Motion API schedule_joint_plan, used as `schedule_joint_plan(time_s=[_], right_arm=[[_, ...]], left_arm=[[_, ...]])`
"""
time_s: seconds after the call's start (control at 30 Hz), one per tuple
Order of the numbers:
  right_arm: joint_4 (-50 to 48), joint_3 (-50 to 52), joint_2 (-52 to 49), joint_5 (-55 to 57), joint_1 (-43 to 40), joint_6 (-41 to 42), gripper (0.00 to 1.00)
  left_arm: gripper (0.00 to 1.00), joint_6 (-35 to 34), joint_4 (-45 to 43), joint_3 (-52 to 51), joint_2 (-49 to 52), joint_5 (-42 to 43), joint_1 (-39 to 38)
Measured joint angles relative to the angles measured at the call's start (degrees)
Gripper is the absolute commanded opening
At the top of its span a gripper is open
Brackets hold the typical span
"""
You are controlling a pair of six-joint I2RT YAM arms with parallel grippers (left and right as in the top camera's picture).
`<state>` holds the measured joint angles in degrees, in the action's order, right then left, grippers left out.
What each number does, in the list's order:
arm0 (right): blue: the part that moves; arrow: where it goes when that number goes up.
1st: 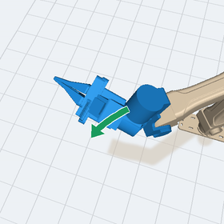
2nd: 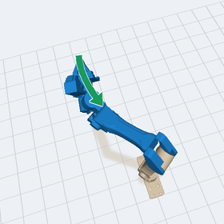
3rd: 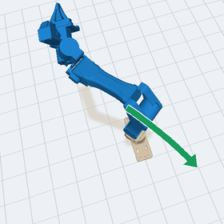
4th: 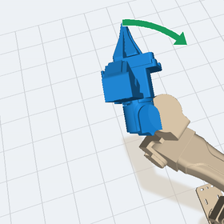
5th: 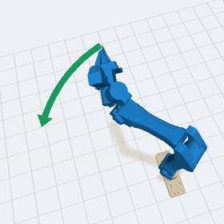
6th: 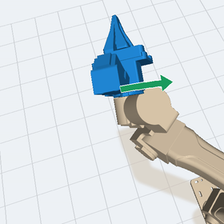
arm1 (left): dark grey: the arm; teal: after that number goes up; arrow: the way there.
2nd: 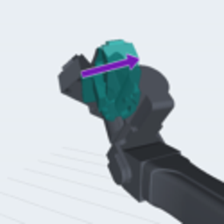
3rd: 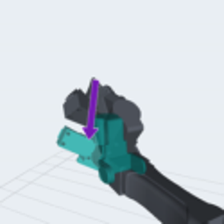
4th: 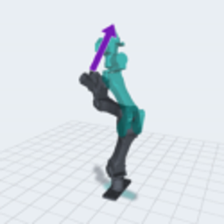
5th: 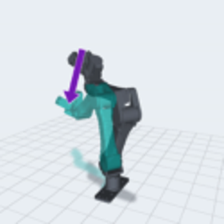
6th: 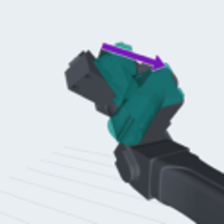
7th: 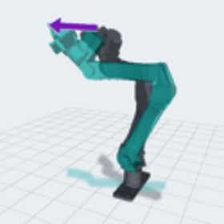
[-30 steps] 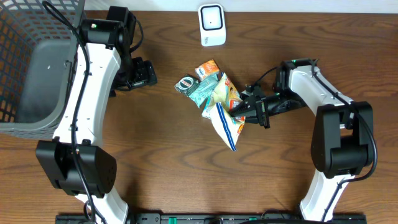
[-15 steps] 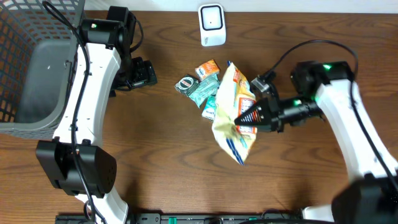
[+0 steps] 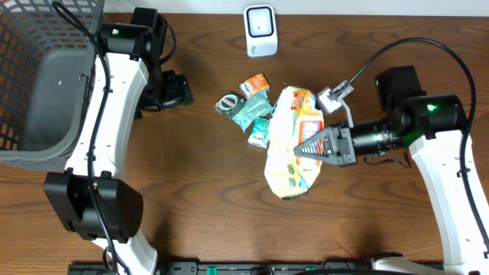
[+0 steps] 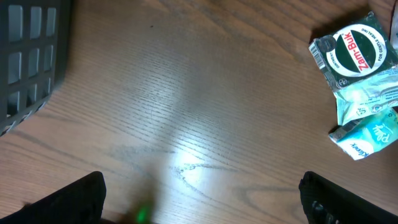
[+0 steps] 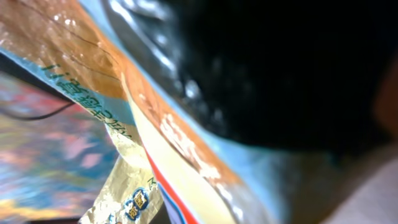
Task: Scan the item barcode
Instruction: 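Lift the snack bag and raise it to the scanner, right gripper, then carry the snack bag right and drop it at the table's right edge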
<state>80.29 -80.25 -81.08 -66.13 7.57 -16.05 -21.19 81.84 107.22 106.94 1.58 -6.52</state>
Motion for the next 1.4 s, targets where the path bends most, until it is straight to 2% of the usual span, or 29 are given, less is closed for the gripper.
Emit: schedule_joint_plan(time_s=[0.1,0.27,0.4,0.57,0.7,0.8,0.83,0.97,1.03,1.13,1.23,1.4], right_arm=[[-7.6,0.0,0.0,9.0,0.0,6.8,0.01],[-19.5,0.1,-0.1,29.4,0.0,26.6,0.01],[-30.5,0.1,-1.1,40.3,0.6,32.5,0.01],[-39.2,-0.1,-8.5,44.3,3.7,35.2,0.01],[-40.3,-3.6,-20.3,44.1,4.8,35.9,0.01],[-39.0,-11.6,-30.6,43.1,4.8,35.7,0.01],[-37.5,-20.6,-37.6,42.7,4.8,35.2,0.01],[-37.1,-36.0,-44.9,42.6,4.8,35.1,0.01],[-39.6,-42.6,-47.5,42.8,4.9,35.2,0.01],[-46.4,-47.5,-49.3,43.8,5.4,36.2,0.01],[-52.0,-48.5,-50.5,45.4,6.3,36.9,0.01],[-54.2,-48.5,-53.2,49.3,7.6,37.5,0.01]], left_arm=[[0.98,0.0,0.0,0.0,0.0,0.0,0.0],[0.97,0.0,0.0,0.0,0.0,0.0,0.0],[0.98,0.0,0.0,0.0,0.0,0.0,0.0],[0.98,0.0,0.0,0.0,0.0,0.0,0.0],[0.98,0.0,0.0,0.0,0.0,0.0,0.0],[0.98,0.0,0.0,0.0,0.0,0.0,0.0],[0.97,0.0,0.0,0.0,0.0,0.0,0.0],[0.98,0.0,0.0,0.0,0.0,0.0,0.0],[0.98,0.0,0.0,0.0,0.0,0.0,0.0],[0.98,0.0,0.0,0.0,0.0,0.0,0.0],[0.98,0.0,0.0,0.0,0.0,0.0,0.0],[0.98,0.0,0.0,0.0,0.0,0.0,0.0]])
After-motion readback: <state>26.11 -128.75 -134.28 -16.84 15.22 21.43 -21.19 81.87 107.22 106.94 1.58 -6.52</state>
